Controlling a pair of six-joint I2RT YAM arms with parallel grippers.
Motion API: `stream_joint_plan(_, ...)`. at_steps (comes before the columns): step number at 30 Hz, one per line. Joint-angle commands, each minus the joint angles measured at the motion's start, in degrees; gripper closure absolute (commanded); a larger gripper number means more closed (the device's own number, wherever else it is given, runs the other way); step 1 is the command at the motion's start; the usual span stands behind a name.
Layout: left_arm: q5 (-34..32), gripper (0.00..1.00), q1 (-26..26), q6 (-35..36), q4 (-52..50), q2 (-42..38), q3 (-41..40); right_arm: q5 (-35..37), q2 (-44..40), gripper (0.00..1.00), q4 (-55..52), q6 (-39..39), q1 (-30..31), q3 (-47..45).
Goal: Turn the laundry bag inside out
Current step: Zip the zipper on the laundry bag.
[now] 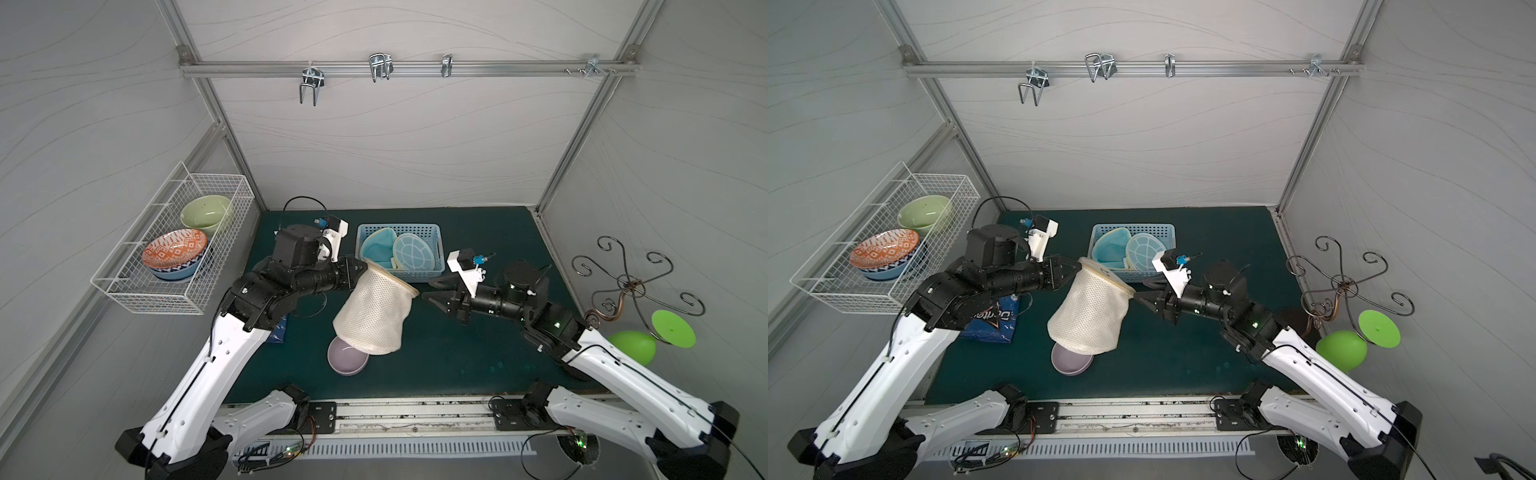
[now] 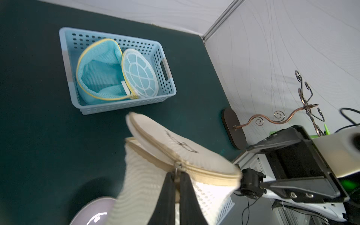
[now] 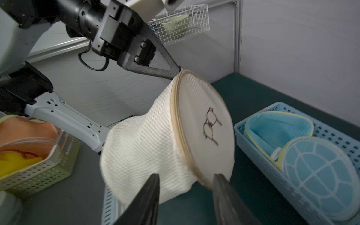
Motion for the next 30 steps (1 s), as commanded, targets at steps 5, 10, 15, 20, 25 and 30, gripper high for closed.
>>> stream_joint_plan(5,-4.38,1.0,-6.02,-2.61,2.89,0.28,-0.79,-1.05,8.52,0.3,-4.15,-4.24,3.56,10.05)
stream_joint_plan(10,-3.59,1.0,-6.66,-2.4,3.9,0.52,-1.7,3.38,15.57,0.31,-5.55,-9.64,7.81,15.12)
stream_joint_plan(15,-2.7,1.0,-6.76,-1.99,3.37,0.1,-1.82,5.29,17.28,0.31,-6.44,-12.32,8.04,17.14)
stream_joint_plan(20,-1.06,1.0,-6.85,-2.25,3.97,-0.19,-2.15,7.19,16.28,0.33,-6.51,-13.57,8.24,16.92)
stream_joint_plan(25,0.81,1.0,-7.11,-2.0,4.77,0.47,-2.51,4.41,18.01,0.31,-8.96,-15.62,8.24,19.8)
stream_joint_plan(30,0.41,1.0,-7.37,-1.64,4.11,0.52,-2.16,1.38,21.09,0.36,-14.18,-18.79,8.25,23.47)
